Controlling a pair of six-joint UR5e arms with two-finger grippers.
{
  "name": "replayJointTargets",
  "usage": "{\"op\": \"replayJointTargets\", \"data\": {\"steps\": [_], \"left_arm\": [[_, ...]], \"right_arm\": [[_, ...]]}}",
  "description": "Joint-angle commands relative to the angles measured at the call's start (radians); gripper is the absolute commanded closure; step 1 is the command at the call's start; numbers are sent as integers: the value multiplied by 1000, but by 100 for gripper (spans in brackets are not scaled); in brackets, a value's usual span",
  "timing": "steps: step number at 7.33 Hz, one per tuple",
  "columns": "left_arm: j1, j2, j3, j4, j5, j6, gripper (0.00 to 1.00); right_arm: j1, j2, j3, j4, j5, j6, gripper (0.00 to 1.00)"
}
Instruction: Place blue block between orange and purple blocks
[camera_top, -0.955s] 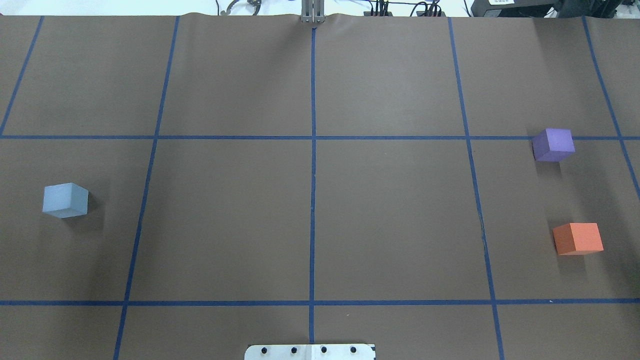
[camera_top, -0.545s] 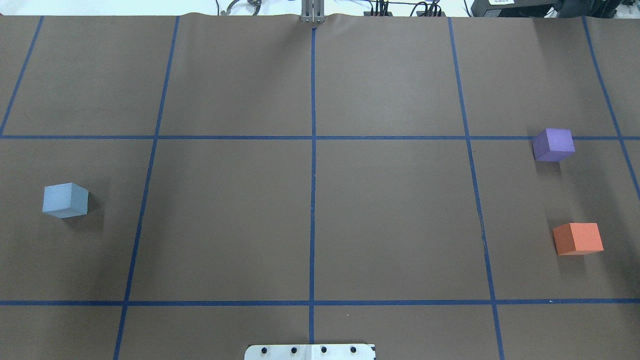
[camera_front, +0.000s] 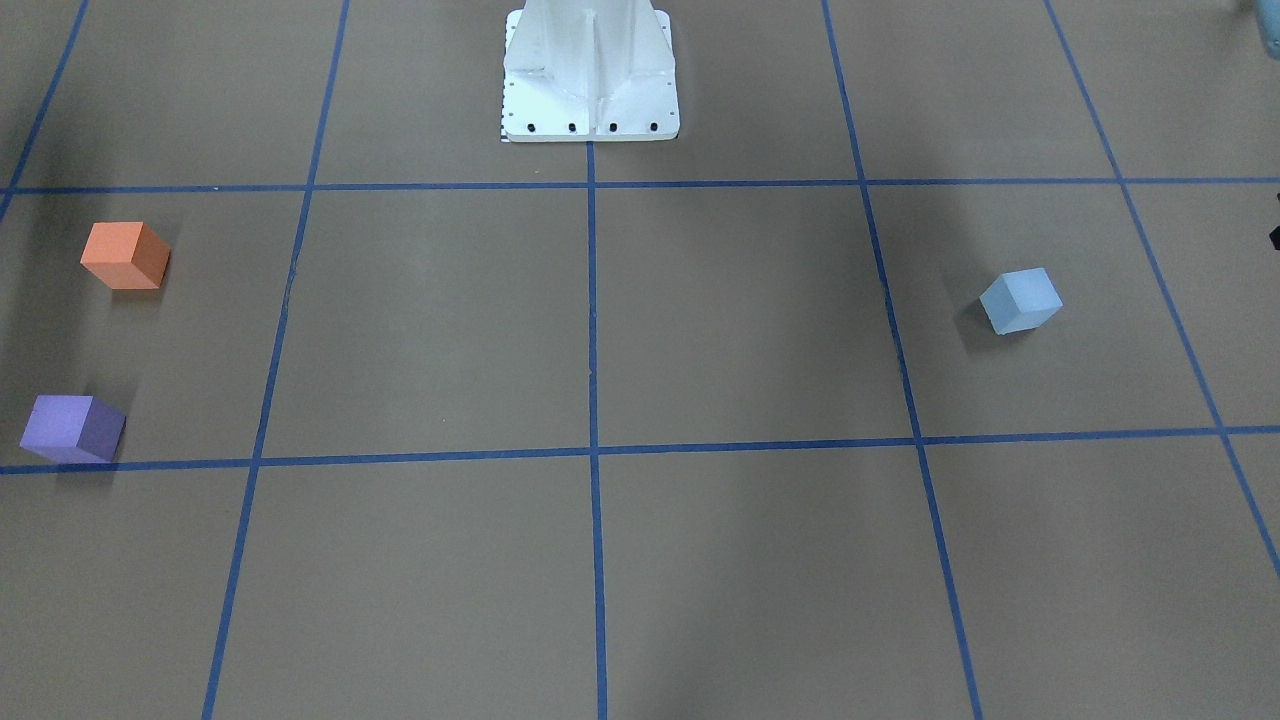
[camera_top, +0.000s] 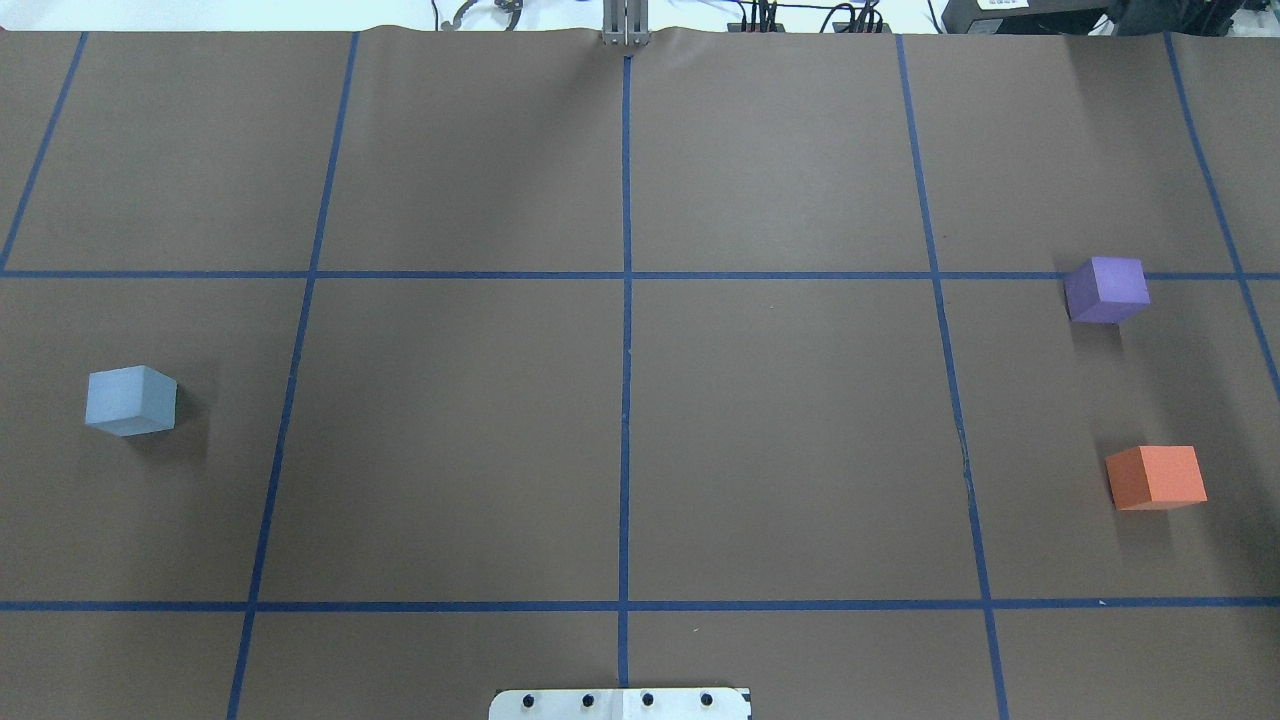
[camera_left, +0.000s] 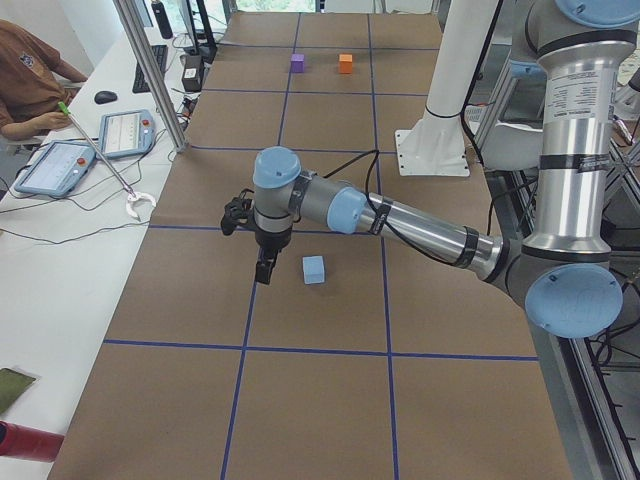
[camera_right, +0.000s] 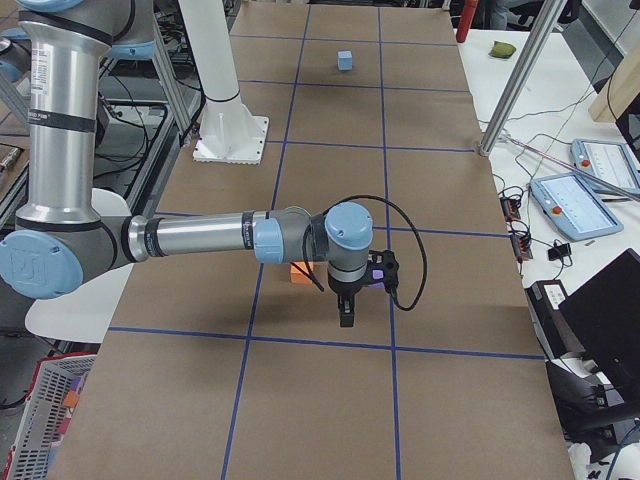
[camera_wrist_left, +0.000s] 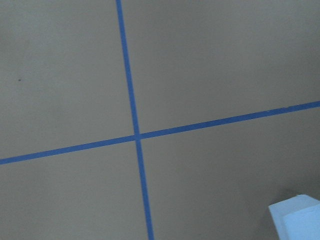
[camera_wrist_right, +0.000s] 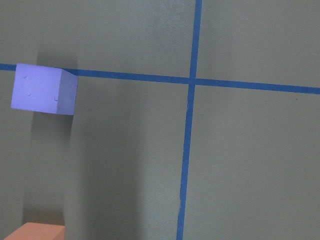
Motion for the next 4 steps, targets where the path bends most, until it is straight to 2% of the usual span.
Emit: {"op": "replayJointTargets", "data": {"steps": [1,2,3,4], "left_arm": [[138,-13,-19,-53,-53,-274,0],[238,-3,-17,-143,72,-466,0],[337,8,-16,-182,168,-612,0],[398,32,-11,-219,226,-685,0]], "right_arm": [[0,1,1,0,3,2,0],[0,1,0,0,4,2,0],[0,1,0,0,4,2,0],[0,1,0,0,4,2,0]]}}
